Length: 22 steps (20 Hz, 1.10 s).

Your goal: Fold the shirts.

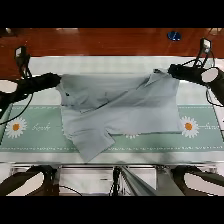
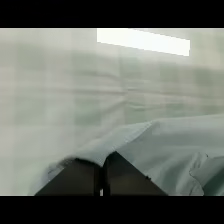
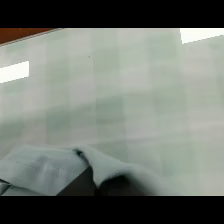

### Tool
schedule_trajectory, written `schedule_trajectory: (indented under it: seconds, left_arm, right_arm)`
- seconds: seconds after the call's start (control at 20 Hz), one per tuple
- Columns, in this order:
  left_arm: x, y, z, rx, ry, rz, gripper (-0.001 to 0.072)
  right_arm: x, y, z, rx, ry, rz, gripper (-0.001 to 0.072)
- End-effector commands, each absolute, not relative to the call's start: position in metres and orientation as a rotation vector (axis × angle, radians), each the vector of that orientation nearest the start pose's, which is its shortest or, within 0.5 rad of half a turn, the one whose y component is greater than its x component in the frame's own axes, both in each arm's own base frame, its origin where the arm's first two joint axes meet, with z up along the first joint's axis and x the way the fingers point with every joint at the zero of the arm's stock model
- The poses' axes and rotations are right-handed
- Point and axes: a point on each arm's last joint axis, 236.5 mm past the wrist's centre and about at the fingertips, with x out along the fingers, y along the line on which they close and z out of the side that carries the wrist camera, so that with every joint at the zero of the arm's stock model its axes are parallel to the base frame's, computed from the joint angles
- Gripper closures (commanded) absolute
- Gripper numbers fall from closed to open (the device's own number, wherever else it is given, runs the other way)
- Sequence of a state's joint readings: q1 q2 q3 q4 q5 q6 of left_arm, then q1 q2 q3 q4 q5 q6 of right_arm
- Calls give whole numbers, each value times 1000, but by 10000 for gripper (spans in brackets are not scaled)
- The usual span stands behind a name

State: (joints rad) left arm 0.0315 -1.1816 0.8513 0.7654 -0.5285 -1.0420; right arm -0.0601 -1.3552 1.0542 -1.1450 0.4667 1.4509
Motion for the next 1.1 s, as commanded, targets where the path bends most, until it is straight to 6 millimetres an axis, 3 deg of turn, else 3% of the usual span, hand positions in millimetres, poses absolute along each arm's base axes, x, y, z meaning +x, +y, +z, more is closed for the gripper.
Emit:
schedule_trajectory:
  seconds: [0.0, 0.1, 0.15, 0.2, 0.25, 0.3, 0.35, 0.45, 0.55, 0.65, 0.75, 0.95, 1.05]
  left_arm:
    - [434, -108, -16, -316, 864, -324, 683]
    - [432, -123, -31, -300, 894, -345, 683]
    - [435, -122, -31, -298, 884, -336, 674]
    - [439, -117, -25, -298, 870, -329, 542]
    - [440, -107, -13, -299, 869, -335, 337]
    - [438, -91, 3, -299, 886, -351, 199]
    - [428, -74, 17, -299, 931, -375, 160]
    - [379, -36, 33, -406, 1129, -380, 160]
    - [327, -23, 42, -610, 1274, -401, 160]
    - [285, -23, 33, -699, 1358, -408, 160]
    - [250, -33, 9, -774, 1417, -385, 160]
    - [188, -66, -41, -944, 1558, -364, 160]
    - [182, -77, -55, -1004, 1547, -359, 160]
  right_arm:
    - [489, 20, -12, 353, 850, 33, 686]
    - [483, 24, -26, 358, 904, 40, 685]
    - [483, 23, -26, 358, 902, 39, 650]
    - [485, 23, -20, 362, 884, 38, 433]
    - [487, 19, -6, 365, 858, 36, 231]
    - [486, 13, 14, 365, 837, 39, 207]
    - [481, 7, 35, 353, 826, 51, 181]
    - [454, -12, 69, 287, 861, 59, 175]
    - [415, -46, 79, 180, 937, -8, 171]
    - [382, -82, 71, 89, 1045, -95, 171]
    - [357, -102, 50, 121, 1131, -141, 172]
    - [330, -82, 6, 299, 1213, -41, 168]
    - [314, -74, -11, 336, 1268, -16, 128]
